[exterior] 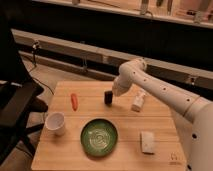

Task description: Knock the eraser over

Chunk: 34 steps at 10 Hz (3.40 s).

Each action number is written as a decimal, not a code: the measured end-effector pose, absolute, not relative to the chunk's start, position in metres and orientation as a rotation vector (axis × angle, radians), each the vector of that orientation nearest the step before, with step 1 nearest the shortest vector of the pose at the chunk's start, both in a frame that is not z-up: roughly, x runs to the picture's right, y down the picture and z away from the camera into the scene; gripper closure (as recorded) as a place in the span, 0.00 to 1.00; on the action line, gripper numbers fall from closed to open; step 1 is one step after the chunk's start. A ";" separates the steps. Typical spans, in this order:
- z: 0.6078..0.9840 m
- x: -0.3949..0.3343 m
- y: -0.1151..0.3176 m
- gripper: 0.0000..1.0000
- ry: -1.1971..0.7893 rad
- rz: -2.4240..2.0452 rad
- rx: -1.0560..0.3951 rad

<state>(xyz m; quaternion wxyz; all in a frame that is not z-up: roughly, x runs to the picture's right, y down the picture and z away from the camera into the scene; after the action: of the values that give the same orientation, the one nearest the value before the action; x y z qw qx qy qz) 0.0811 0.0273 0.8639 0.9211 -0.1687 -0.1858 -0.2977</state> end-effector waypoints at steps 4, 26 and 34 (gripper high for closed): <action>0.865 0.076 0.026 1.00 -0.386 -0.619 -0.346; 0.869 0.056 0.021 1.00 -0.401 -0.654 -0.336; 0.870 0.049 0.020 1.00 -0.406 -0.667 -0.331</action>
<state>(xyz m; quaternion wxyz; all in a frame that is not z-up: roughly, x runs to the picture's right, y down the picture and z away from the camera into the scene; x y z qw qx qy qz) 0.0487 0.0205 0.8704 0.9115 -0.1604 -0.1971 -0.3234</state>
